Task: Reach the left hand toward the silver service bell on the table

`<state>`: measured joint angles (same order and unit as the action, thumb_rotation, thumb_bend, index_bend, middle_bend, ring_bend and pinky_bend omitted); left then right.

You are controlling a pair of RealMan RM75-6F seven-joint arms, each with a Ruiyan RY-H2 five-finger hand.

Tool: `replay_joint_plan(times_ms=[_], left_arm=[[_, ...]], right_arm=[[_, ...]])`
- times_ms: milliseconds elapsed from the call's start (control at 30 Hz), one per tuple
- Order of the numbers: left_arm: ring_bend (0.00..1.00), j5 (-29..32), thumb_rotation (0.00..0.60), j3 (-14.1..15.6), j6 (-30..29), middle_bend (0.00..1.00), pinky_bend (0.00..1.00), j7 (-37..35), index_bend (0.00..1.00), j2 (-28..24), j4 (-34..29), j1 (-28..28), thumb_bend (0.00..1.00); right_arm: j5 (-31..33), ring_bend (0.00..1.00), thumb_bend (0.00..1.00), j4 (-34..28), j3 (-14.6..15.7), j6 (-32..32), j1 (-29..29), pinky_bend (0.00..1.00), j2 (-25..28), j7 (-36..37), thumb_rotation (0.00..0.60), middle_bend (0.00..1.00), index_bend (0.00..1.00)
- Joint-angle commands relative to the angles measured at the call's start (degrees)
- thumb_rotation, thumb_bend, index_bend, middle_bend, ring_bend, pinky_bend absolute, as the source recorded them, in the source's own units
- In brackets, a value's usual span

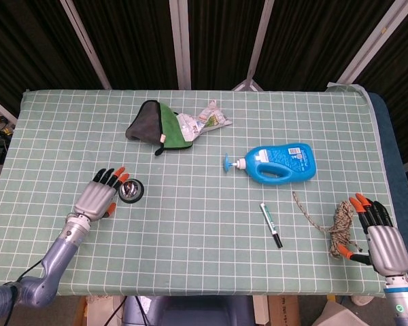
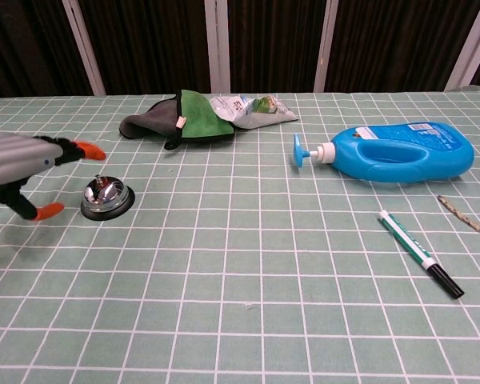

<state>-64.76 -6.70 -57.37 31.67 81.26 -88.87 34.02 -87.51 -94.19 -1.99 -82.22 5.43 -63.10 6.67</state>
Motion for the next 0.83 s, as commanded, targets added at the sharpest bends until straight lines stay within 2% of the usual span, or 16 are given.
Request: replay_joint_plan(times_ms=[33,167,367,433,567,700,833], left_arm=[[0.00,-2.8,0.600,-3.0,-4.5,0.00,0.00,-3.7,0.00,-1.2,-3.1,-0.4,0.40],[0.00,-4.7,0.600,-3.5,-9.0,0.00,0.00,-4.5,0.00,-3.9,-7.0,-2.2,0.26],[0.00,-7.7,0.600,0.9,-17.3,0.00,0.00,-4.1,0.00,-10.1,-14.3,-9.4,0.18],[0.00,-9.9,0.600,4.1,-22.5,0.00,0.00,-5.5,0.00,-12.8,-16.5,-14.2,0.17],[0.00,-12.9,0.600,8.1,-29.6,0.00,0.00,-9.7,0.00,-15.0,-15.7,-20.8,0.17],[0.00,-14.3,0.600,10.5,-34.3,0.00,0.00,-14.4,0.00,-16.6,-13.3,-25.8,0.17],[0.00,-14.5,0.600,10.4,-35.6,0.00,0.00,-18.2,0.00,-17.3,-11.3,-27.6,0.17]], right_arm=[[0.0,0.00,0.22,0.1,0.0,-0.1,0.0,0.00,0.0,0.0,0.600,0.00,0.00],[-0.1,0.00,0.22,0.3,0.0,-0.2,0.0,0.00,0.0,-0.1,0.600,0.00,0.00],[-0.2,0.00,0.22,0.5,-0.1,-0.4,0.0,0.00,-0.1,-0.4,0.600,0.00,0.00],[-0.4,0.00,0.22,0.7,-0.1,-0.6,0.0,0.00,-0.3,-0.8,0.600,0.00,0.00],[-0.5,0.00,0.22,0.9,-0.1,-0.8,-0.1,0.00,-0.5,-1.4,0.600,0.00,0.00],[-1.0,0.00,0.22,0.9,0.1,-0.8,-0.1,0.00,-0.7,-1.8,0.600,0.00,0.00],[-0.8,0.00,0.22,0.9,0.0,-0.4,0.2,0.00,-0.9,-2.2,0.600,0.00,0.00]])
